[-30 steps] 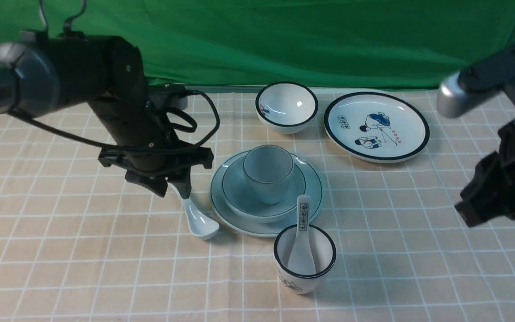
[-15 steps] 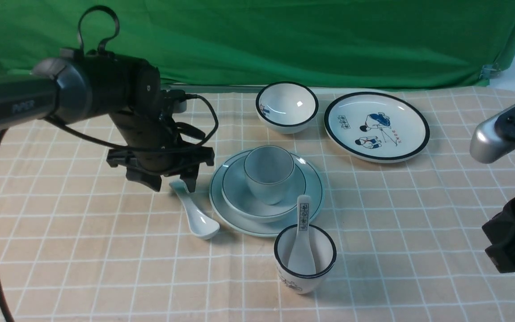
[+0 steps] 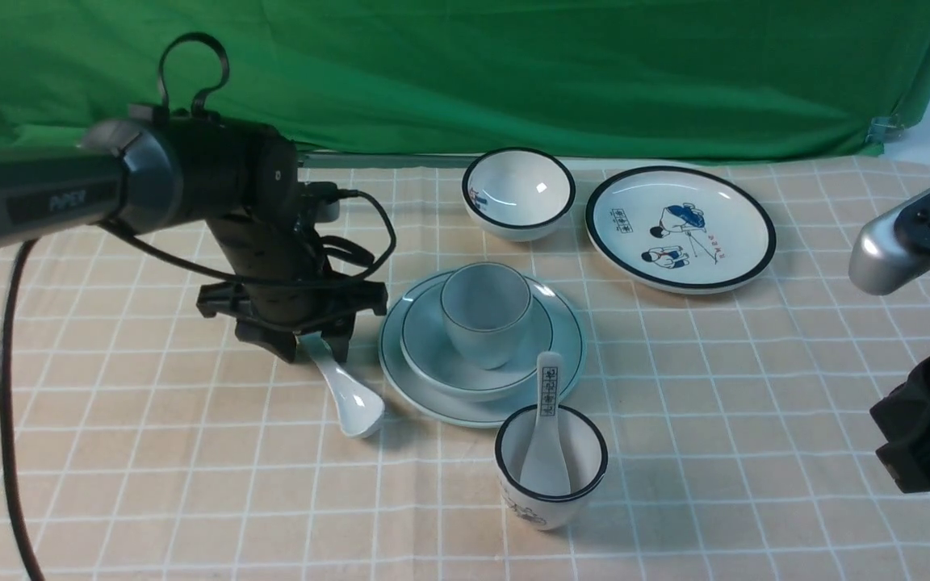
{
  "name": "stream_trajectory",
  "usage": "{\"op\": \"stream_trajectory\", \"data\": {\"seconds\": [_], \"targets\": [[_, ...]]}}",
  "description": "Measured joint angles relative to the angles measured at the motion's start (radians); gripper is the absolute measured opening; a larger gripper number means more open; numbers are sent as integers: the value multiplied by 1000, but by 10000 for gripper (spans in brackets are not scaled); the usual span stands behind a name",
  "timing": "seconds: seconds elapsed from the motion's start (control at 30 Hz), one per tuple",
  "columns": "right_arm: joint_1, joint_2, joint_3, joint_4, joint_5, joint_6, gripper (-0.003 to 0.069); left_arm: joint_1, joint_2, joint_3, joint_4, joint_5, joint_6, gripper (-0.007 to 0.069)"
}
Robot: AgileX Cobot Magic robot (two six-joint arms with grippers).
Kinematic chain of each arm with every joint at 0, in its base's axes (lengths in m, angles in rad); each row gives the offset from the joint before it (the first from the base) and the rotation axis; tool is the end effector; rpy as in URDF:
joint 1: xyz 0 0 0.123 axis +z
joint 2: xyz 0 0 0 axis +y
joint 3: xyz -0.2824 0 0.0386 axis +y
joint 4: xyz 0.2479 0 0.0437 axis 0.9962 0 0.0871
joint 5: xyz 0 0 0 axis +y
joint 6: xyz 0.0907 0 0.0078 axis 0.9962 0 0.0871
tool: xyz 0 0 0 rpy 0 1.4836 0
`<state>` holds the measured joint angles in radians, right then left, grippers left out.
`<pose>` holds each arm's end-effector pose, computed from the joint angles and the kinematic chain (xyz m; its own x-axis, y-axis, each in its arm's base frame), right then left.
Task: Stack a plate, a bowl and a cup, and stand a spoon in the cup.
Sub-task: Use the left arm to grab a blue soup spoon, then use the left arm to put the blue soup spoon into the blue teacup in the middle
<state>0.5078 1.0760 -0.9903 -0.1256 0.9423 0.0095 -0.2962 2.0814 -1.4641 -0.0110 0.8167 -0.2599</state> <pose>0.1829 0.0912 0.3391 -0.6748 -0.4490 -0.5857 -0.4759 0.8713 -0.1197 0.4008 -0.1231 0.1539 -0.9770 0.0219 -0.2122 0.0367 0.9971 -0.0662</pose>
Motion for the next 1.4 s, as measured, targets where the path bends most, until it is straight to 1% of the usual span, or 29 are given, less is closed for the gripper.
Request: {"op": "stream_trajectory", "data": {"seconds": [0.07, 0.1, 0.13, 0.17, 0.2, 0.37, 0.43, 0.47, 0.5, 0.57, 0.6, 0.67, 0.73, 0.77, 0.8, 0.83, 0.87, 0.9, 0.93, 0.97, 1.03, 1.07, 1.13, 1.17, 1.3, 1.37, 1.4], "targets": [[0, 0, 0, 0, 1, 0, 150, 2, 1, -2, 0, 7, 10, 279], [0, 0, 0, 0, 3, 0, 153, 6, 4, -5, -5, 13, 28, 200], [0, 0, 0, 0, 6, 0, 153, 6, 3, -5, -7, 17, 44, 150], [0, 0, 0, 0, 11, 0, 155, 7, 3, -6, -26, 22, 62, 84], [0, 0, 0, 0, 14, 0, 158, 7, 2, -6, -34, 23, 76, 52], [0, -2, 0, 0, 30, 0, 163, 1, -49, 5, -67, 25, 142, 39], [0, -18, 0, 0, 32, 0, 164, -3, -158, 27, -77, -28, 193, 39], [0, -20, 0, 0, 32, 0, 164, -3, -158, 35, -80, -36, 197, 39], [0, -31, 0, 0, 34, 0, 164, -10, -226, 62, -85, -101, 227, 39], [0, -62, 0, 0, 34, 3, 164, -30, -354, 126, -119, -278, 299, 39], [0, -74, 0, 0, 33, 6, 164, -41, -386, 149, -139, -316, 316, 39], [0, -101, 0, 0, 31, 15, 164, -75, -474, 232, -236, -525, 409, 39], [0, -131, 2, 0, 25, 31, 165, -130, -522, 313, -358, -738, 506, 39], [0, -143, 2, 0, 24, 33, 165, -157, -530, 341, -395, -838, 541, 39], [0, -156, 2, 0, 24, 37, 165, -207, -530, 377, -421, -931, 563, 39], [0, -162, 2, 0, 21, 38, 165, -228, -524, 397, -420, -1015, 575, 39], [0, -171, 2, 0, 16, 45, 165, -277, -508, 425, -386, -1105, 581, 39], [0, -176, 2, 0, 13, 48, 165, -302, -488, 434, -346, -1158, 584, 39], [0, -182, 3, 0, 4, 52, 165, -339, -460, 444, -254, -1243, 588, 39], [0, -184, 3, 0, 3, 52, 165, -339, -455, 444, -254, -1255, 589, 39], [0, -188, 6, 0, -2, 52, 165, -380, -402, 447, -113, -1364, 590, 39], [0, -188, 7, 0, -2, 52, 165, -389, -389, 447, -76, -1405, 580, 39], [0, -189, 7, 0, -2, 52, 165, -397, -352, 447, -39, -1478, 548, 39], [0, -189, 7, 0, -2, 52, 165, -396, -331, 448, -30, -1514, 505, 39], [0, -189, 7, 0, 0, 52, 165, -372, -297, 450, -23, -1559, 409, 39], [0, -189, 7, 0, 2, 52, 165, -343, -274, 452, -16, -1582, 316, 39], [0, -189, 7, 0, 2, 52, 165, -343, -272, 452, -16, -1583, 309, 39]]}}
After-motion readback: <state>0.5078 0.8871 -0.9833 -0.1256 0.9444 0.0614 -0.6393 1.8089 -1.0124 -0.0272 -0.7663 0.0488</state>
